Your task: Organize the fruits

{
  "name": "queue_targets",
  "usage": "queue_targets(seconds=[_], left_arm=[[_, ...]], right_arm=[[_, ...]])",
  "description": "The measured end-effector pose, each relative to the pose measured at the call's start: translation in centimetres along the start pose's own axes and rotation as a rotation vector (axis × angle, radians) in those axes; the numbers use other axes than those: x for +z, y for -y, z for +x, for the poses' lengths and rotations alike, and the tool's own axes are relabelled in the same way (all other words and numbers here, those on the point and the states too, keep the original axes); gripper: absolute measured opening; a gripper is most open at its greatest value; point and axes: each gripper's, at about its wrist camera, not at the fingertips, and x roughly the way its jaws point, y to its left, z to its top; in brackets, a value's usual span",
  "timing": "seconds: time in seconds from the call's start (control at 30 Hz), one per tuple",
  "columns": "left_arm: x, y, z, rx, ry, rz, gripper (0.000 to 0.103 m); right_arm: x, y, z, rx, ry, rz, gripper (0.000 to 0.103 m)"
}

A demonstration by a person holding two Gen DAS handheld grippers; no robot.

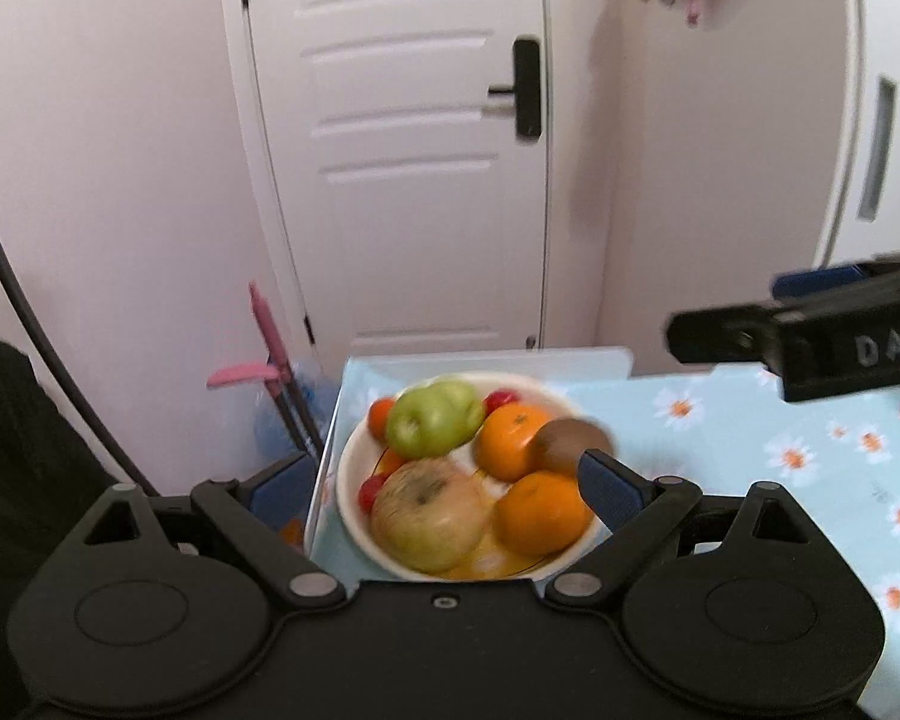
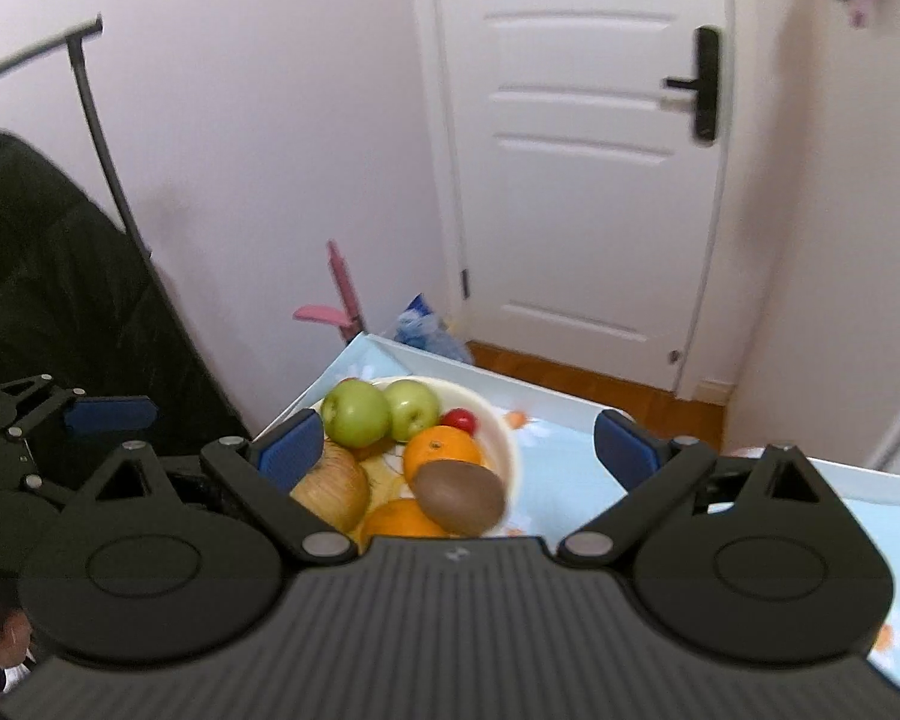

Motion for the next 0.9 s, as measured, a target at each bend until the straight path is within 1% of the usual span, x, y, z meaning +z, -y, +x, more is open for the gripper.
queue_targets(seconds=[0.23, 0.43, 0.57, 0.7, 0.9], left_arm=[[1.2, 2.9, -5.8, -0.002, 0.081, -0.023, 0.097], [0.9, 5.1, -9.2, -0.017, 0.114, -0.043, 0.099], [0.1, 6.3, -10.7, -0.019, 0.121, -0.047, 0.103], [-0.6, 7.2, -11.5, -0.007, 0.116, -0.050, 0.103], [-1.2, 8.0, -11.9, 0.008, 0.117, -0.036, 0.103]], right_arm=[[-1.5, 2.4, -9.0, -0.140, 0.035, 0.035, 0.103], [-3.8, 3.8, -14.1, -0.241, 0.033, 0.086, 0.103], [-5.4, 4.4, -16.3, -0.289, 0.032, 0.123, 0.103], [-6.8, 4.9, -17.4, -0.333, 0.025, 0.147, 0.103], [-8.1, 5.0, -17.9, -0.345, 0.003, 0.171, 0.103]])
